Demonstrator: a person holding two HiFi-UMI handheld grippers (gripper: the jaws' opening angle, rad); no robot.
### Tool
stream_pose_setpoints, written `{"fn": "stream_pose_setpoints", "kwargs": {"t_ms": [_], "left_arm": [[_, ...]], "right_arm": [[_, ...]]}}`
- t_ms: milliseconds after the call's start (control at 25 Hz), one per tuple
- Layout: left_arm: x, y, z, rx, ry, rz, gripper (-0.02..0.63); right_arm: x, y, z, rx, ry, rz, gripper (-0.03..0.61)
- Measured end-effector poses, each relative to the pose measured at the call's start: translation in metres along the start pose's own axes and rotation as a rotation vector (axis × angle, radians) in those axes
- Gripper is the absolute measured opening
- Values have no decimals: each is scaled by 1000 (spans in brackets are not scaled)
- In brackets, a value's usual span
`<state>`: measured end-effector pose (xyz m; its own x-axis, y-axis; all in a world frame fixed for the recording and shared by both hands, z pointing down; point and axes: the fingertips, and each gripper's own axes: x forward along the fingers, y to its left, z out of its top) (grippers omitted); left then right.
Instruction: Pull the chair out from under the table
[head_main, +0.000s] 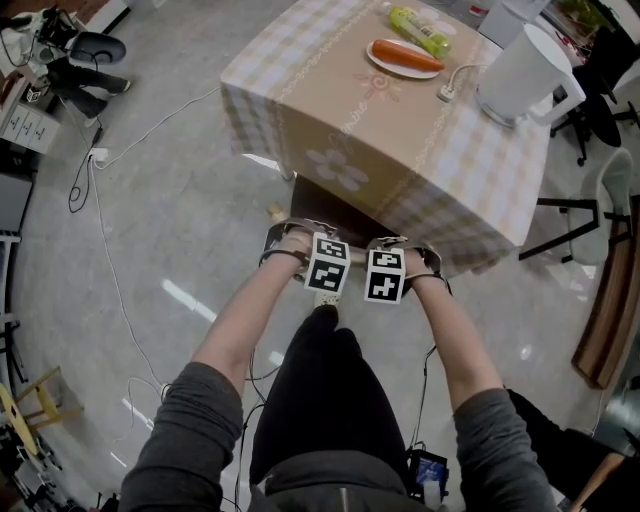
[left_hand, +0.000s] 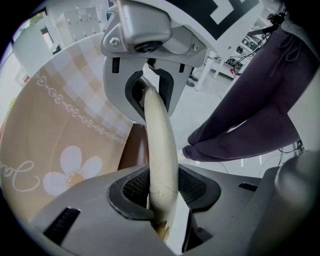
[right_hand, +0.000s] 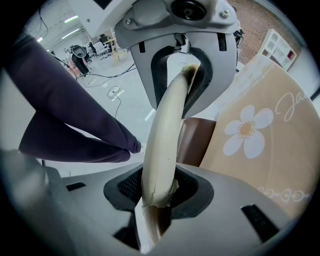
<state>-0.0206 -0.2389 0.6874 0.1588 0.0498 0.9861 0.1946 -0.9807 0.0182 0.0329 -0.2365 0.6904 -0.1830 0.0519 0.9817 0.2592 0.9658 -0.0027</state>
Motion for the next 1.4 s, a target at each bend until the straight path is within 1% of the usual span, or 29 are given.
{"fn": "stream_pose_setpoints", "kwargs": {"t_ms": [1400], "left_arm": [[5,-56,13,-10,33,-21,152]], "right_arm": [[3,57,12,-16,-9,24,127]]}}
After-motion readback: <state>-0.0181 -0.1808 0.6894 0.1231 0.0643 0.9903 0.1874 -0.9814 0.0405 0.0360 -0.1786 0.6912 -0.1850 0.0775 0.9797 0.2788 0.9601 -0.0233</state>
